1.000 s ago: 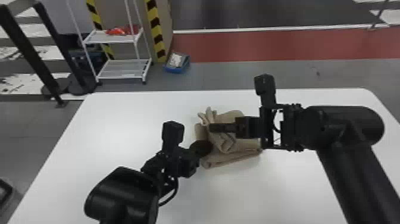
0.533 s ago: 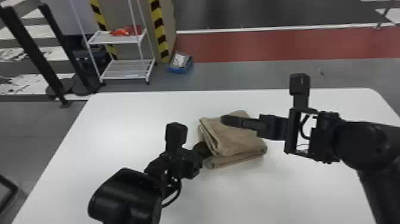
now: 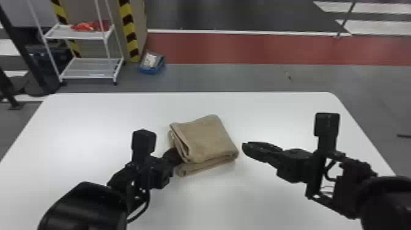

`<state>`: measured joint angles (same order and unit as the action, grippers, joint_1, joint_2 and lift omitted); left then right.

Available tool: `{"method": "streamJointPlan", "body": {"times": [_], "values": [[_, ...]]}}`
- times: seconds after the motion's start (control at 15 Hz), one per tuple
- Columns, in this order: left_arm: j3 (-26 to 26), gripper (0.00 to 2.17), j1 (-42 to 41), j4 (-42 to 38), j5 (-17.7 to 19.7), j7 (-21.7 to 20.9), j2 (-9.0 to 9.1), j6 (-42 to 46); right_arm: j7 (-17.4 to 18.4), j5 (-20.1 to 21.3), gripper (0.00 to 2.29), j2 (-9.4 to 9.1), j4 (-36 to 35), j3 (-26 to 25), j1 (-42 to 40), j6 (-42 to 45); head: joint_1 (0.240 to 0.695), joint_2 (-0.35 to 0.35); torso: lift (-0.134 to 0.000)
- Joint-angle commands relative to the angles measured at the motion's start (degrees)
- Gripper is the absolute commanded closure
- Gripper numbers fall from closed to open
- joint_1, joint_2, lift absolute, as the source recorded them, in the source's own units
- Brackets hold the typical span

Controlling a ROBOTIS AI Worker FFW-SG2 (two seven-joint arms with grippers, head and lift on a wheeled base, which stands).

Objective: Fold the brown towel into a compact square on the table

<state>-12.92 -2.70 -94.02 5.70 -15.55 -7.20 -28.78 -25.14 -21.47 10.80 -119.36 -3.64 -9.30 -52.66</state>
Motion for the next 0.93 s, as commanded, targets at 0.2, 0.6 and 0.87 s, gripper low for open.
{"method": "streamJointPlan", "body": {"times": [0.2, 0.6, 0.87], "values": [[0.00, 1.78, -0.11, 0.07, -0.07, 0.08, 0.08, -0.01, -2.19, 10.84, 1.98, -0.08, 4.75, 3.81, -7.05, 20.35, 0.695, -0.073, -0.115], [-0.71, 1.78, -0.55, -0.02, -0.16, 0.79, 0.08, -0.01, -2.19, 12.68, 1.98, -0.78, 15.30, 8.38, -1.87, 25.27, 0.695, -0.058, -0.115], [-0.53, 1.78, -2.84, -3.54, -0.25, 0.43, -0.44, -0.01, -2.01, 12.60, 1.98, -2.19, 23.21, 9.79, 5.87, 24.39, 0.695, -0.045, -0.115]]}}
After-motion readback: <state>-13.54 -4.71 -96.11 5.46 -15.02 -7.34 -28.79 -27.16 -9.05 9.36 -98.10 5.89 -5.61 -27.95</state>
